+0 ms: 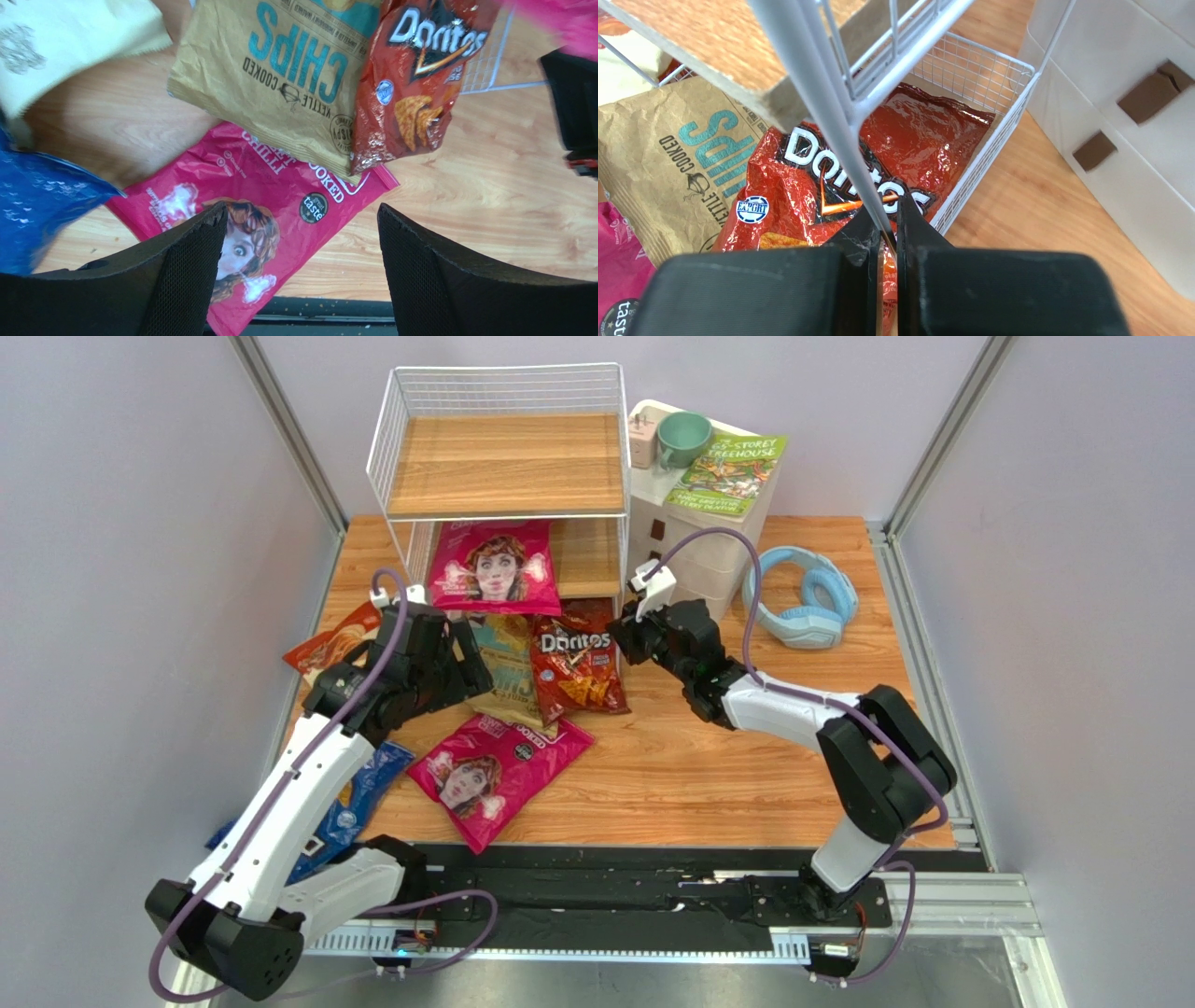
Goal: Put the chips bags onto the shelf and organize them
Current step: Move the shelf to the center of the board, then adjust the potato chip on the shelf.
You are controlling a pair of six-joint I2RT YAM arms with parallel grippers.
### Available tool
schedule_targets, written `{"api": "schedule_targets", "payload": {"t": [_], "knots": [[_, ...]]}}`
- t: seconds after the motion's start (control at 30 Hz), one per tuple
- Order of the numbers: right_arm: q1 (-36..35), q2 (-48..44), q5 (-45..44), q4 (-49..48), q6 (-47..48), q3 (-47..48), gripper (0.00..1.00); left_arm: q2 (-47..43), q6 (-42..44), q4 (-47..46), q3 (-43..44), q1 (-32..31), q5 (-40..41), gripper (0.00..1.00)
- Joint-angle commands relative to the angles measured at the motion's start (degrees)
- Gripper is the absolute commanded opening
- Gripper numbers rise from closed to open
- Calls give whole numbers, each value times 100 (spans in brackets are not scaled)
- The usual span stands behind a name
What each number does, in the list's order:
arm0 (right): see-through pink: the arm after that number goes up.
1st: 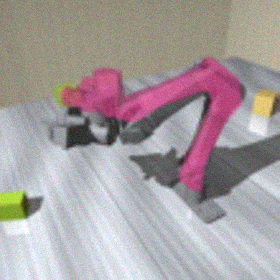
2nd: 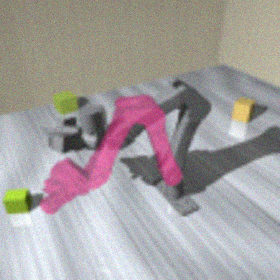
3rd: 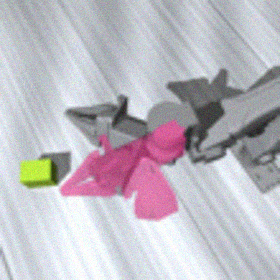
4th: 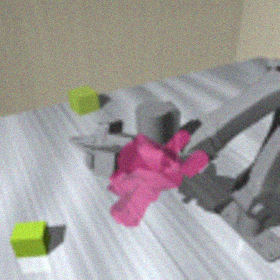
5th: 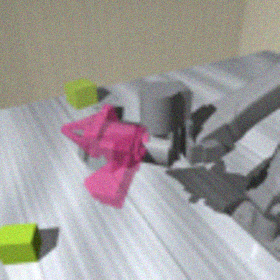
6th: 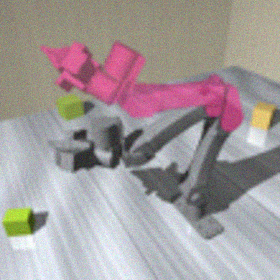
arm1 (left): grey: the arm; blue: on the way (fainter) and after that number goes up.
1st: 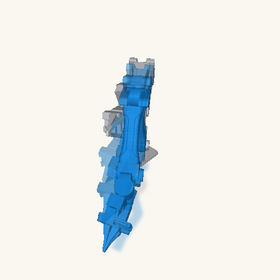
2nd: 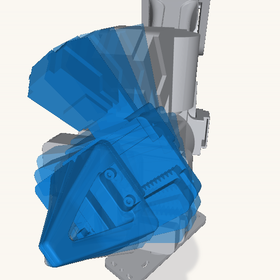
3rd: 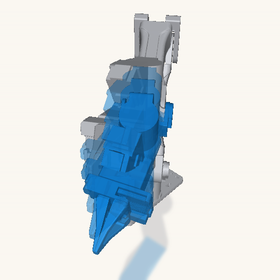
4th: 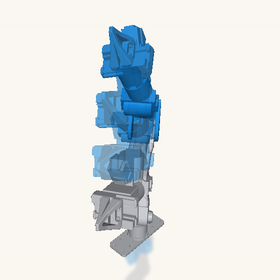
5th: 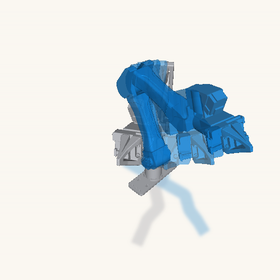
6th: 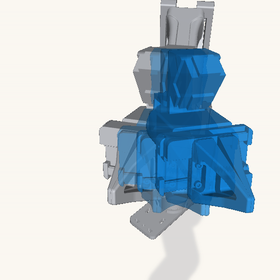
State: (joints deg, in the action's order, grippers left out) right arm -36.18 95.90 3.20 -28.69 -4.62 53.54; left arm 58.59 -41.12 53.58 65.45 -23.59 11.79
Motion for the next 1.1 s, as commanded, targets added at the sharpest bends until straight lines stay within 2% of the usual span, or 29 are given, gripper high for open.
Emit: {"api": "schedule_targets", "payload": {"t": [0.0, 0.1, 0.27, 0.3, 0.5, 0.57, 0.7, 0.87, 1.07], "knots": [[-64, -669, -91, -208, -592, -45, 4, -408, -150, -918, -690, 22, -597, 84], [-64, -730, -83, -6, -671, -2, 21, -699, -46, -1261, -1139, 21, -923, 84], [-64, -748, -65, 109, -908, 69, 27, -1042, -27, -2017, -1938, 22, -1126, 84], [-64, -739, -31, 126, -1013, 69, 33, -1025, 8, -2306, -2000, 22, -1144, 84], [-55, -669, 128, 196, -1339, 86, 45, -604, -62, -3632, -2589, 13, -1206, 83], [-64, -669, 207, 302, -1348, 130, 43, -298, -62, -3898, -2616, 13, -1188, 82], [-38, -678, 242, 443, -1234, 174, 31, 258, -141, -4302, -2564, -5, -1040, 82], [32, -686, 497, 539, -1287, 236, 29, 1029, -396, -4962, -2511, -5, -1248, 82], [85, -722, 681, 558, -1313, 210, 30, 1821, -808, -5839, -2520, -93, -1285, 83]]}}
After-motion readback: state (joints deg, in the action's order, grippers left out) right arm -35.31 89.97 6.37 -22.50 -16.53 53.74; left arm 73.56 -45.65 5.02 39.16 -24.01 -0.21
